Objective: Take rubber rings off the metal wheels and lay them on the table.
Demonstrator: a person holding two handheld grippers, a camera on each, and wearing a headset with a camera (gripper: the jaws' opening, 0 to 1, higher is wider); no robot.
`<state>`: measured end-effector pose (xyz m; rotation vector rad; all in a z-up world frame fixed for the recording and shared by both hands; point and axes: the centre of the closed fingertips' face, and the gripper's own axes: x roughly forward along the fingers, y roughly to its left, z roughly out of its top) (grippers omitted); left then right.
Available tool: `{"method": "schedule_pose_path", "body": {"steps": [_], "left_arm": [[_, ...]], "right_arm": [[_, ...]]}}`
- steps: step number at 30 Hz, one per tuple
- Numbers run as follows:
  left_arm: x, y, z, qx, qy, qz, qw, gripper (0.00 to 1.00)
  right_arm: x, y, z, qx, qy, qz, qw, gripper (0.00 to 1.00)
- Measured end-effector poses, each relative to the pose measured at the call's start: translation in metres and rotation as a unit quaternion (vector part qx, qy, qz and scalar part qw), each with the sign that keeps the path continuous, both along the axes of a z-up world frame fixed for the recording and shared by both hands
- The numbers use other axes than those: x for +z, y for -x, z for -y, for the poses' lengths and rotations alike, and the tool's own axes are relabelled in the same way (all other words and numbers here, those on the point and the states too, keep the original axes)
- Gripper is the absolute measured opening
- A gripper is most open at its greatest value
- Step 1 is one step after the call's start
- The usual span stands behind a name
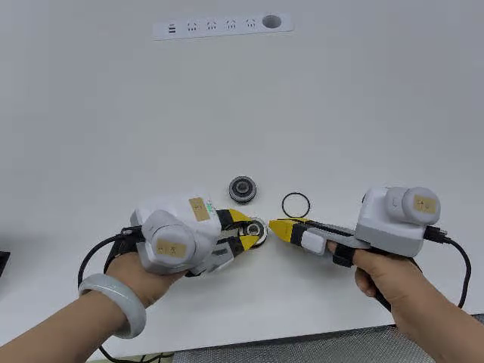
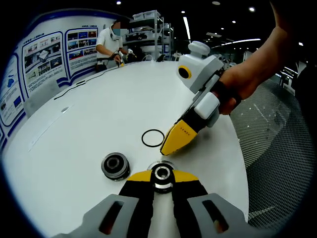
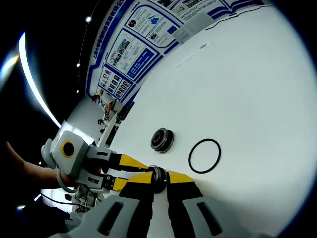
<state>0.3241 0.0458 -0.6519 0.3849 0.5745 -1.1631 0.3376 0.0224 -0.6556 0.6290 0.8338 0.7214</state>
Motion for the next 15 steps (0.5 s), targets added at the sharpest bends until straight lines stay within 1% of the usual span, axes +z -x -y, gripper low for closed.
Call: {"method": "schedule_pose_path", "body": {"steps": [5, 8, 15], "left_arm": [[0.0000, -0.0005, 0.0001, 0.003, 0.001, -0.001, 1.0000, 0.13], [0.0001, -0.0007, 0.0001, 0.003, 0.003, 0.000, 1.0000, 0.13], [-0.0022, -0.0022, -0.0013, 0.003, 0.002, 0.000, 1.0000, 0.13]], "right_arm": [[-0.0014, -0.0022, -0.0036, 0.004, -0.003, -0.002, 1.0000, 0.12], [-0.0024, -0.0006, -0.0069, 0.010, -0.009, -0.010, 0.9998, 0.13], [-0.0057, 0.0013, -0.0107, 0.022, -0.010, -0.014, 0.9996, 0.15]]}}
